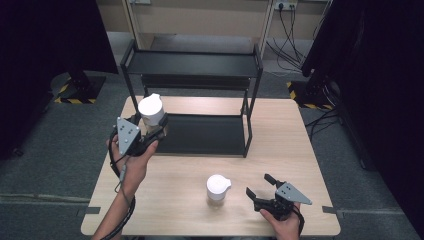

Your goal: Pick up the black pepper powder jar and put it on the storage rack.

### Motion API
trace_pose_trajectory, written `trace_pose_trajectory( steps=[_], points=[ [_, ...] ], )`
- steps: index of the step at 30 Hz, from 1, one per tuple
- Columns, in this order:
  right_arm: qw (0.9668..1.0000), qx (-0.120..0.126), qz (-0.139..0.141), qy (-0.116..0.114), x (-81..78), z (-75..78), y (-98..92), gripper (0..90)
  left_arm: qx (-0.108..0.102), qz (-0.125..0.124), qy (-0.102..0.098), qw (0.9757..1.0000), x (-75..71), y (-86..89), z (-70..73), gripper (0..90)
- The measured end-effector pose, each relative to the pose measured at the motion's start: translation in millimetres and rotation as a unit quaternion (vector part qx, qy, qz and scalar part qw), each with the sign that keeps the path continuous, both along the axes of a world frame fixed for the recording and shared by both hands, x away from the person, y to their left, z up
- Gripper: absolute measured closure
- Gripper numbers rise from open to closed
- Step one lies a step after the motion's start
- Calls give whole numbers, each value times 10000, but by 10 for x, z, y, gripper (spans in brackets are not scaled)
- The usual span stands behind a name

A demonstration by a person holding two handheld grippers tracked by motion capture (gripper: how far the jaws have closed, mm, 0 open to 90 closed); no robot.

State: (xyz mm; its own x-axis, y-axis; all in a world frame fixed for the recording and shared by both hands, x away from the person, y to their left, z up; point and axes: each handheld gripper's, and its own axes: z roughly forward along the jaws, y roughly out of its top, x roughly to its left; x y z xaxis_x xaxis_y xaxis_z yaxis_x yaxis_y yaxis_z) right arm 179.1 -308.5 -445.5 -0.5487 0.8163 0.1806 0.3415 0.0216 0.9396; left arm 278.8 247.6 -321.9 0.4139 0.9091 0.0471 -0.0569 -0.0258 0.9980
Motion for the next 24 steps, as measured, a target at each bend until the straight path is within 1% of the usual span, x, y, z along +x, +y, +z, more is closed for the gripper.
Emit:
trace_pose_trajectory(
  steps=[1,7,19,24],
  points=[
    [10000,-5,0,-5,-1,0,1,101,-9,18,-13,10000,16,0,33,304],
    [10000,-5,2,-5,-1,0,1,102,-27,101,-58,9999,59,-3,112,304],
    [10000,-9,4,-8,-2,0,1,102,-77,184,-93,9998,139,-4,217,305],
    [10000,-4,5,-5,-1,0,0,102,-59,221,-99,9997,188,-13,270,305]
  ],
)
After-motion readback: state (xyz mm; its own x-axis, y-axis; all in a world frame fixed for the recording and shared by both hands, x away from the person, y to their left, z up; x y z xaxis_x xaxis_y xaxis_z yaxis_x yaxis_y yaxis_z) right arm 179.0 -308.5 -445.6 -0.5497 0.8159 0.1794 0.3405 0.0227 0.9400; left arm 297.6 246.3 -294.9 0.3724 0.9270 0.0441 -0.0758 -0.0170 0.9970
